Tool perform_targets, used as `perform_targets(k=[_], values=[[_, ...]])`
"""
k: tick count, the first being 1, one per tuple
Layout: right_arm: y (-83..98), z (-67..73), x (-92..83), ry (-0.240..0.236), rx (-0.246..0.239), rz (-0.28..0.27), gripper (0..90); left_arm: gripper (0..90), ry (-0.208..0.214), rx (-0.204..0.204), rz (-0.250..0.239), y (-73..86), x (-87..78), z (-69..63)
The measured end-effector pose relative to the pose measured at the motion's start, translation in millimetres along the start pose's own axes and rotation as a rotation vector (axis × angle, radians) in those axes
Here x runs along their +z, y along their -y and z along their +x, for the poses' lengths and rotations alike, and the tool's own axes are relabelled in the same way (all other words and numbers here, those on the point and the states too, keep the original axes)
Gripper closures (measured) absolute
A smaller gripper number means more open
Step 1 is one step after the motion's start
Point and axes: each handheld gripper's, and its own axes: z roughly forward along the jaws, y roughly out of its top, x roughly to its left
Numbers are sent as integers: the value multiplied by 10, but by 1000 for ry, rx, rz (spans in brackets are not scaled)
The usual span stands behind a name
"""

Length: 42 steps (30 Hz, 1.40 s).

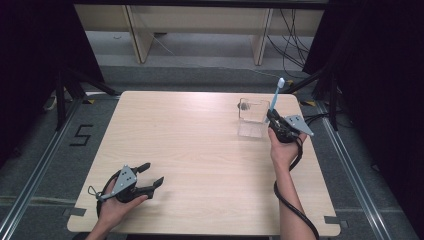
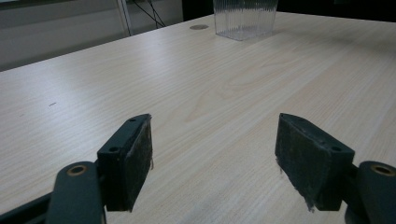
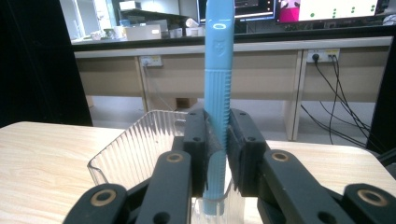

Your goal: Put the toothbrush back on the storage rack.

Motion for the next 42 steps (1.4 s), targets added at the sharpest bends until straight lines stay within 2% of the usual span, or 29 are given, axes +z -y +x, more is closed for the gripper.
perform_targets(k=[4, 5, 10, 11, 12, 14, 15, 22, 23, 26, 28, 30, 31, 34, 37, 38, 42], values=[[18, 11, 14, -16, 5, -6, 790, 271, 0, 0, 0, 0, -1, 1], [16, 1, 8, -7, -14, -3, 790, 272, 0, 0, 0, 0, -1, 3], [32, 15, 7, -17, -4, 0, 790, 272, 0, 1, 0, 0, -1, 2], [32, 10, 7, -15, -13, 2, 790, 272, 0, 1, 0, 0, -1, 2], [38, 23, 3, -7, 3, 3, 789, 271, 0, 0, 0, 0, -2, 2], [41, 26, 3, 2, 3, 2, 789, 271, 0, 1, 0, 0, -2, 2], [42, 14, 3, 2, -15, 3, 789, 272, 0, 1, 1, 0, -2, 2], [67, 21, 0, 3, -16, 18, 788, 272, 0, 1, 0, 0, -1, 3], [72, 12, 7, 0, -28, 2, 789, 272, 0, 1, 0, 0, -1, 3], [82, 32, -2, 2, -11, 16, 788, 272, 0, 0, 0, 0, 0, 0], [83, 17, -1, 0, -28, 15, 788, 272, 0, 0, 0, 0, -1, 0], [91, 15, 3, -9, -26, 12, 788, 272, 0, 0, 0, 0, -1, 0], [91, 17, 0, 2, -28, 15, 788, 272, 0, -1, 0, 0, 0, 0], [104, 36, -7, 5, -3, 20, 788, 272, 0, -1, 1, 0, 0, 1], [112, 29, -1, 3, -15, 13, 788, 271, 0, 0, 0, 0, -1, 0], [119, 28, 9, -11, -21, 16, 788, 271, 0, 0, 0, 0, -1, 0], [125, 27, 3, -1, -26, 13, 788, 272, 0, 0, 0, 0, -2, 2]])
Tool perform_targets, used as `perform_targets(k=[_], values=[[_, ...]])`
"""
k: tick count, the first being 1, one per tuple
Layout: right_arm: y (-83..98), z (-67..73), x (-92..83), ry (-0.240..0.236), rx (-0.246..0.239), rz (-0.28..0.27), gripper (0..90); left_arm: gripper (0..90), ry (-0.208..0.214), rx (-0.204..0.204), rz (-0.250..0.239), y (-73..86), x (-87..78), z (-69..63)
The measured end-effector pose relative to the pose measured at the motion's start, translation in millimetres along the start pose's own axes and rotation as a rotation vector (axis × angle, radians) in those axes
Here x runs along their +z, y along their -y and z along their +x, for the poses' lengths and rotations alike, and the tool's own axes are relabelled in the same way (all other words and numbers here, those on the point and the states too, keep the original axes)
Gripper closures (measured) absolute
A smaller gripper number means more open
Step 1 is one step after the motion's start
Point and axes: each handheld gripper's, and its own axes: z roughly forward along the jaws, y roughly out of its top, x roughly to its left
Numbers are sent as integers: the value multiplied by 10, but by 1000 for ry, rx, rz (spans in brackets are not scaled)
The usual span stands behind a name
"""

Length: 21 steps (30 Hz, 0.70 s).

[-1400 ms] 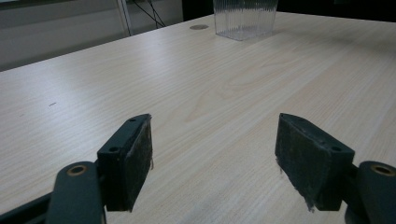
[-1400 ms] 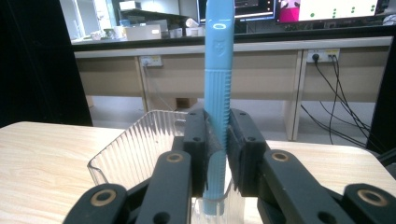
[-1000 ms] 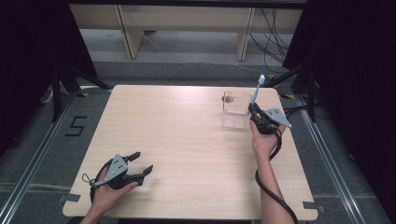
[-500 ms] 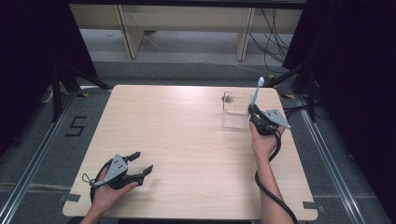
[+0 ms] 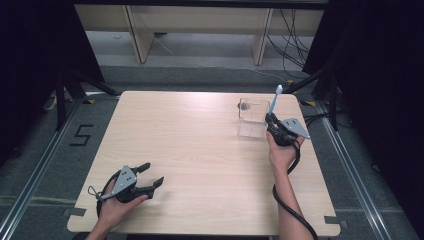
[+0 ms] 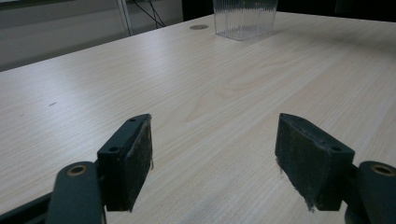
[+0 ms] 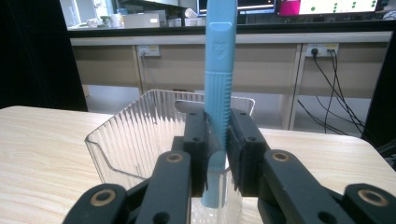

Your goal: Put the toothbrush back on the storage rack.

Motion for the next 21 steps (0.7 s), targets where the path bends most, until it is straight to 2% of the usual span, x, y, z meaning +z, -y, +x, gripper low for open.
perform_targets(k=[11, 16, 21], values=[[12, -1, -10, 8, -5, 13, 786, 272, 0, 0, 0, 0, 1, -1], [29, 9, -4, 9, 11, 12, 785, 272, 1, 0, 3, -1, 3, 0], [35, -10, -2, 5, -2, 12, 782, 272, 2, 0, 5, -2, 3, 1]])
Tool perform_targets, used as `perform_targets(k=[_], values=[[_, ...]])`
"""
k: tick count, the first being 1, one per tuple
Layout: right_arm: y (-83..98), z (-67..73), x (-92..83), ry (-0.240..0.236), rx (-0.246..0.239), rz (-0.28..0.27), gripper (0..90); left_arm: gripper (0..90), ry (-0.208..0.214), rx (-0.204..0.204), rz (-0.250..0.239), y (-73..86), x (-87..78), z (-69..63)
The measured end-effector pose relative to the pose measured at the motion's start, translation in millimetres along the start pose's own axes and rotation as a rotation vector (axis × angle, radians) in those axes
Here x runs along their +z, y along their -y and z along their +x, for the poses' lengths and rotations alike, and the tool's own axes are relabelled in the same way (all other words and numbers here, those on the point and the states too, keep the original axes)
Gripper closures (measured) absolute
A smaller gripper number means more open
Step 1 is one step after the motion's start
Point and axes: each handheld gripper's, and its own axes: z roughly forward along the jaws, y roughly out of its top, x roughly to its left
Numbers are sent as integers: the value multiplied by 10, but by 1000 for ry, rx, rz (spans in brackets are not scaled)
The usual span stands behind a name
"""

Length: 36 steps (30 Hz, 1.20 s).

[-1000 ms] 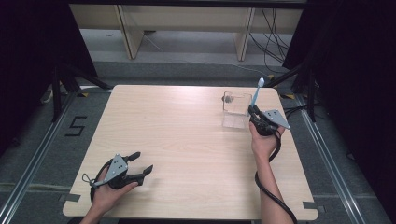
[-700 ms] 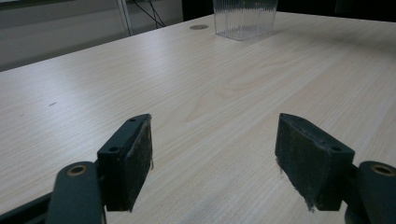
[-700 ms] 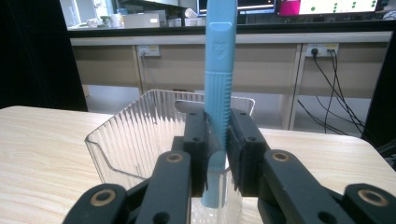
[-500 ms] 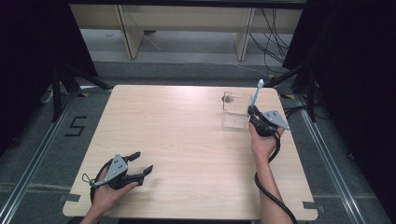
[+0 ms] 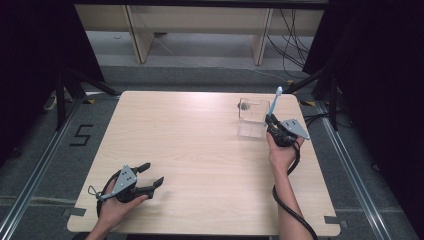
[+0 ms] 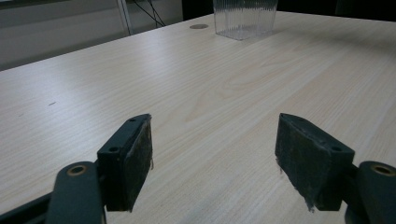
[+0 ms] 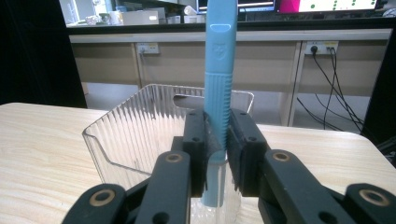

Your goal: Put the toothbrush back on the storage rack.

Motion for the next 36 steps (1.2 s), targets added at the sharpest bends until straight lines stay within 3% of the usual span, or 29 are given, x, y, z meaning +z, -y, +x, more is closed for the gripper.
perform_targets(k=[3, 4, 6, 7, 11, 20, 21, 24, 36], values=[[10, 11, -7, -5, 5, 4, 775, 272, 0, 0, 1, 0, 1, 0], [13, 29, -13, 1, 26, 4, 770, 272, 0, 0, 1, 0, 1, 0], [10, 13, -9, -2, 5, 6, 766, 272, 0, -1, 1, 0, 2, -1], [15, 28, -13, -5, 30, 3, 765, 272, 0, -1, 2, 0, 2, -1], [7, -5, -11, -4, -6, 1, 749, 272, 0, -2, 2, -1, 3, 0], [15, -17, -29, 2, 11, 10, 714, 272, 0, -1, 3, -1, 3, -1], [20, -4, -30, 2, 34, 8, 709, 272, 0, -1, 2, -1, 3, 0], [10, -8, -38, 0, 41, 7, 698, 272, -1, -2, 2, -1, 2, 0], [6, -43, -65, -7, 16, 39, 576, 272, 8, 1, -9, -1, 25, -13]])
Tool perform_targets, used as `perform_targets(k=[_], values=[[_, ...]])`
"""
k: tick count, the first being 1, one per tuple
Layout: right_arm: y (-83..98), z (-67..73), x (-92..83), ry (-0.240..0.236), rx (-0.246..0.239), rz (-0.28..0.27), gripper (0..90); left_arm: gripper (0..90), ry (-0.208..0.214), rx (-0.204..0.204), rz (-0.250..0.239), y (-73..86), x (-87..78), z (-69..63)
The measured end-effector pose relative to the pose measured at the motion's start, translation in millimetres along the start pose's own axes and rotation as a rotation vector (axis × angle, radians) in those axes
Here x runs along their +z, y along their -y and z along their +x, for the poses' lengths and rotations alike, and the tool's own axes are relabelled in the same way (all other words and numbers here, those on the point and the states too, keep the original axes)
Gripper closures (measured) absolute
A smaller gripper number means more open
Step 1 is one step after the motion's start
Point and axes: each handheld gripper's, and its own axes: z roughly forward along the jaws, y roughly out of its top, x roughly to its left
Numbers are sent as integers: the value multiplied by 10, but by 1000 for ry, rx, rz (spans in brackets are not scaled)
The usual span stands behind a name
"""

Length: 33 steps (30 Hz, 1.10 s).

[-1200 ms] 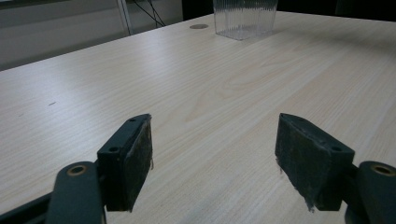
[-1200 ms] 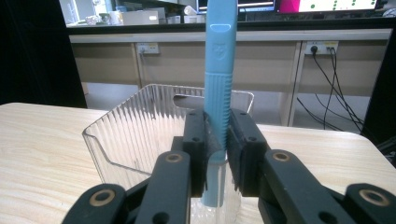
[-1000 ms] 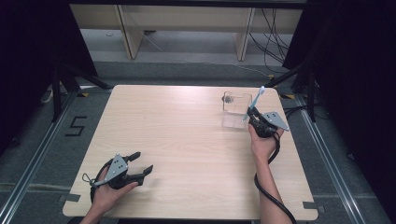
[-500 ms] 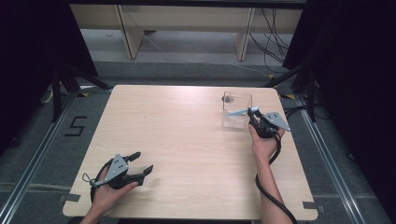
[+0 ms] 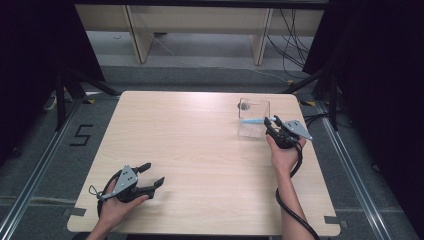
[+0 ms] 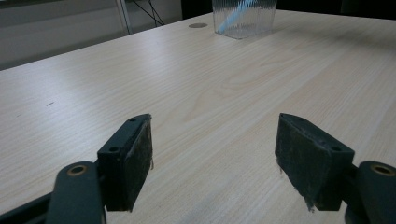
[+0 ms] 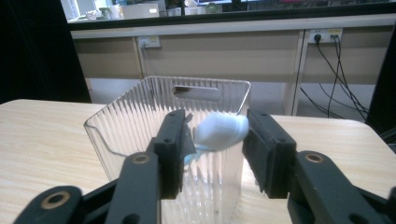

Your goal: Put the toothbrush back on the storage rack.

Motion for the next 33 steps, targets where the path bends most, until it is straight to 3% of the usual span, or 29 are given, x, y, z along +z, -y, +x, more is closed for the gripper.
perform_targets(k=[1, 10, 11, 14, 15, 18, 20, 25, 28, 29, 33], values=[[10, 14, -14, -3, 19, 8, 553, 272, -1, -2, 1, 0, 1, 3], [2, -21, -95, -13, -16, 59, 459, 272, -10, -7, 20, -11, 11, 0], [2, -21, -95, -13, -16, 59, 459, 272, -10, -14, 1, -6, 30, -2], [25, -36, -150, -16, -30, 88, 428, 271, -10, -13, 21, -18, 28, -4], [27, -28, -167, -30, -11, 110, 423, 271, -9, -8, 21, -19, 31, -5], [40, -42, -220, -19, -34, 109, 413, 271, -14, -7, 18, -16, 25, -12], [50, -3, -274, -18, -5, 124, 407, 271, -6, -10, 0, -11, 29, -9], [53, 24, -376, -22, -41, 133, 399, 272, -9, -9, 7, -11, 4, -22], [54, 54, -435, -17, -27, 137, 398, 272, 0, -12, -9, -5, 12, -21], [49, 47, -500, -12, -60, 144, 396, 272, 2, -14, -13, -4, 11, -19], [69, 84, -605, -21, -46, 155, 394, 272, 0, -7, -8, -6, 12, -21]])
